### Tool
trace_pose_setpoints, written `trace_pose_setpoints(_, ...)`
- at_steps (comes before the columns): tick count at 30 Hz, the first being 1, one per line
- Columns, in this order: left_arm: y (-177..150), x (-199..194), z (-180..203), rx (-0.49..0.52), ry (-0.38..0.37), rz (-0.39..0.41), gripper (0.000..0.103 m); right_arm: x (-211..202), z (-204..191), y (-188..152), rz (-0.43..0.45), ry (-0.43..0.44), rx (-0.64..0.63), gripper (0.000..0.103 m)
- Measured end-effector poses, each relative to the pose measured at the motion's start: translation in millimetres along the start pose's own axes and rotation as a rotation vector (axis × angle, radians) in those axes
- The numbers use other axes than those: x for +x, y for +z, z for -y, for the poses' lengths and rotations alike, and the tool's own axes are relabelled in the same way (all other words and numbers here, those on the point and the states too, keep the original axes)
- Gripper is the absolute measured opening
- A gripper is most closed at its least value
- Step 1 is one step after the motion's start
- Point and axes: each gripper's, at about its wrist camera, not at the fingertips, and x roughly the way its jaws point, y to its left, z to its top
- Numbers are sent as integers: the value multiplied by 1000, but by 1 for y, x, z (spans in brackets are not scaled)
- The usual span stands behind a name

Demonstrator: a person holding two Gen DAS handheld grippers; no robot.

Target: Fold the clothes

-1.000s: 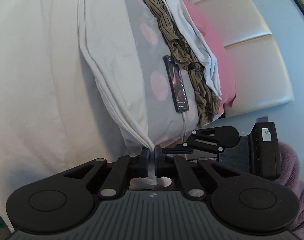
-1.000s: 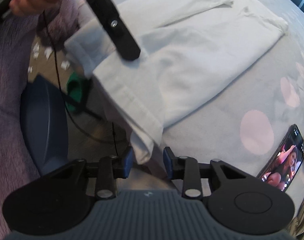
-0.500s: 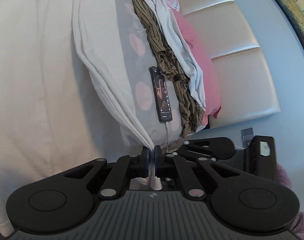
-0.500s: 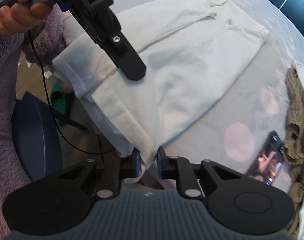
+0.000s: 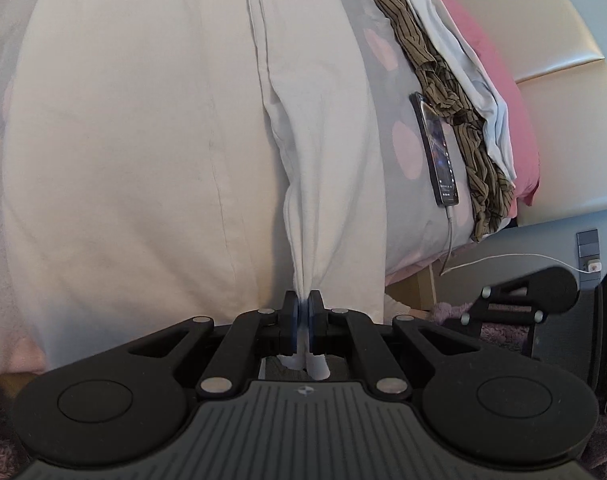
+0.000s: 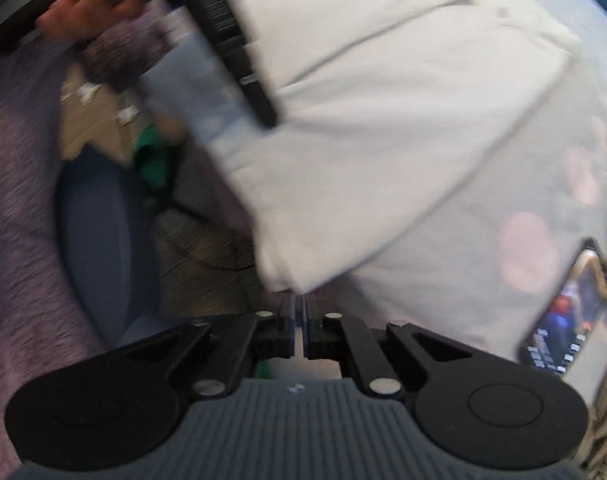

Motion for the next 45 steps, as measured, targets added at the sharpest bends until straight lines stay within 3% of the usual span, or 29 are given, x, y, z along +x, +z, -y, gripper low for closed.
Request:
trace_pose_setpoints(1,0,3,-2,-12,-10,-8,3,-3,-1,1,11,-16,9,9)
trace_pose_setpoints(2,0,6,-4,-29,-24,-19,3,-5,-1,3,24,-24,33,22)
trace_pose_setpoints(4,0,12,-8,-49,-36,-39,3,-3,12,6,45,-12,116,39)
trace_pose_setpoints(8,0,23,-14,-43,-9,-58,3,4,33,8,59,4,248,38)
trace_pose_setpoints(13,0,20,-9,-12,11,-58,3,4,19,19,62,-110,163,38)
trace_pose_setpoints(14,0,15,-5,5,24,-57,6,4,17,21,69,-126,145,38)
trace_pose_setpoints(18,1,-5,11,63,42,-49,40,-1,17,26,94,-188,120,39)
trace_pose_setpoints(21,10,-26,18,83,31,-7,41,-4,30,29,115,-209,163,38)
trace_pose_setpoints(23,23,-40,18,80,47,41,41,-1,38,34,123,-220,199,35)
trace_pose_setpoints(25,38,-51,15,77,84,82,41,1,43,37,129,-225,221,23)
trace_pose_setpoints(33,110,-81,-20,105,279,213,41,17,85,72,157,-205,287,22)
trace_pose_setpoints(41,195,-101,-42,160,349,311,41,25,187,117,209,-181,469,23)
trace_pose_setpoints(45,240,-101,-51,175,425,352,41,30,242,154,255,-198,548,23)
